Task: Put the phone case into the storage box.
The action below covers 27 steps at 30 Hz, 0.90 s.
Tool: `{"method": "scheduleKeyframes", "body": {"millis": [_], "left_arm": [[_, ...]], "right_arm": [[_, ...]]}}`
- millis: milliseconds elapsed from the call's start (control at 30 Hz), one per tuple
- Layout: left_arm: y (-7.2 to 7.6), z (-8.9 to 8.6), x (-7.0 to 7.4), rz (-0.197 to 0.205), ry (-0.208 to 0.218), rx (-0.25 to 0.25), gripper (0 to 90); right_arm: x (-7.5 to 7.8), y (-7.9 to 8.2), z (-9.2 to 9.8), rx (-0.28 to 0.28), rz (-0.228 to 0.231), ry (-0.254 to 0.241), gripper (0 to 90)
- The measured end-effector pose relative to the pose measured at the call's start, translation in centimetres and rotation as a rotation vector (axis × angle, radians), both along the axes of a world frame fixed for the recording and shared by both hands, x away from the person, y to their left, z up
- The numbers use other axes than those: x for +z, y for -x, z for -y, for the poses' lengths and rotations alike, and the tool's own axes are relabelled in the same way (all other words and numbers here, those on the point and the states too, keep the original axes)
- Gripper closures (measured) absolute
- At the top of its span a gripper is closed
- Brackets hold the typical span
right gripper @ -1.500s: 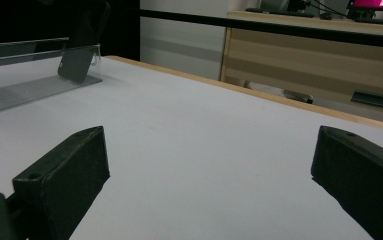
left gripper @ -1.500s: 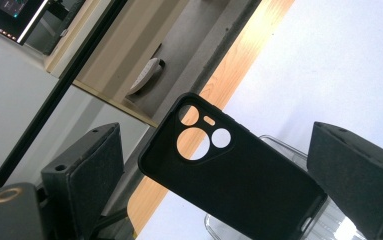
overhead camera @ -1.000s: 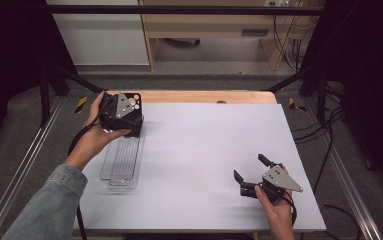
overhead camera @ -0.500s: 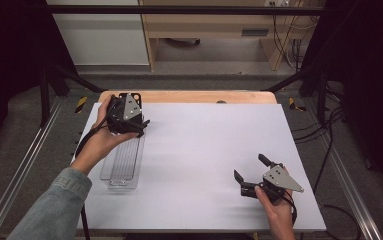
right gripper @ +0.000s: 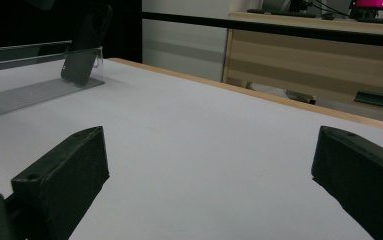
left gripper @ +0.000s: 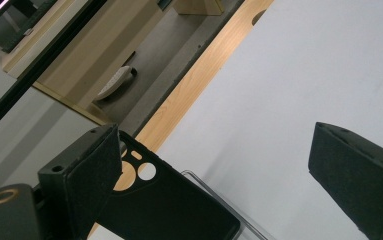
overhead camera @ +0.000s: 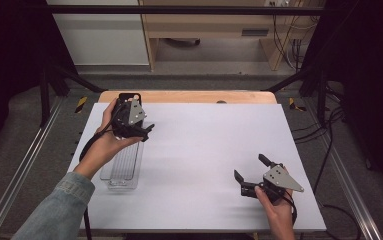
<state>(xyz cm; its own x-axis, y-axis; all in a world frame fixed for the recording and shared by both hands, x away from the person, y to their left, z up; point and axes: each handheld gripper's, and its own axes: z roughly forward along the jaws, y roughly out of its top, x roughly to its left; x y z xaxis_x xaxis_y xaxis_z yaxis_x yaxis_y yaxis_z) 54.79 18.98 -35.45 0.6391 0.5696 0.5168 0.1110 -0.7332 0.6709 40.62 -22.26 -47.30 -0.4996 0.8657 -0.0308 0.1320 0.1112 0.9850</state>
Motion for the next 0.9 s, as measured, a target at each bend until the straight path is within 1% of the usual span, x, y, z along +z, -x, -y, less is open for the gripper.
{"method": "scheduleKeyframes", "body": {"millis": [100, 400, 500, 567, 733, 800, 900], "left_arm": [[0.2, 0.3, 0.1, -0.004, 0.013, -0.003, 6.5], [1.3, 1.4, 0.3, -0.022, 0.075, -0.027, 5.9], [1.6, 1.6, 0.3, -0.041, 0.127, -0.026, 5.5], [1.8, 1.8, 0.2, -0.047, 0.146, -0.025, 5.4], [2.4, 2.3, -0.1, -0.054, 0.154, -0.026, 5.4], [2.6, 2.4, -0.1, -0.055, 0.144, -0.028, 5.4], [2.9, 2.7, -0.3, -0.056, 0.144, -0.028, 5.4]], "right_arm": [[0.0, 0.0, 0.1, -0.001, 0.0, 0.0, 1.9], [0.1, 0.0, 0.1, 0.004, 0.002, -0.005, 1.9], [0.1, 0.0, 0.1, 0.004, 0.004, -0.007, 1.9], [0.1, 0.0, 0.1, 0.003, 0.004, -0.009, 1.9], [0.1, 0.0, 0.1, 0.003, 0.005, -0.009, 1.9], [0.1, 0.0, 0.1, 0.004, 0.005, -0.009, 1.9], [0.1, 0.1, 0.1, 0.003, 0.005, -0.01, 1.9]]}}
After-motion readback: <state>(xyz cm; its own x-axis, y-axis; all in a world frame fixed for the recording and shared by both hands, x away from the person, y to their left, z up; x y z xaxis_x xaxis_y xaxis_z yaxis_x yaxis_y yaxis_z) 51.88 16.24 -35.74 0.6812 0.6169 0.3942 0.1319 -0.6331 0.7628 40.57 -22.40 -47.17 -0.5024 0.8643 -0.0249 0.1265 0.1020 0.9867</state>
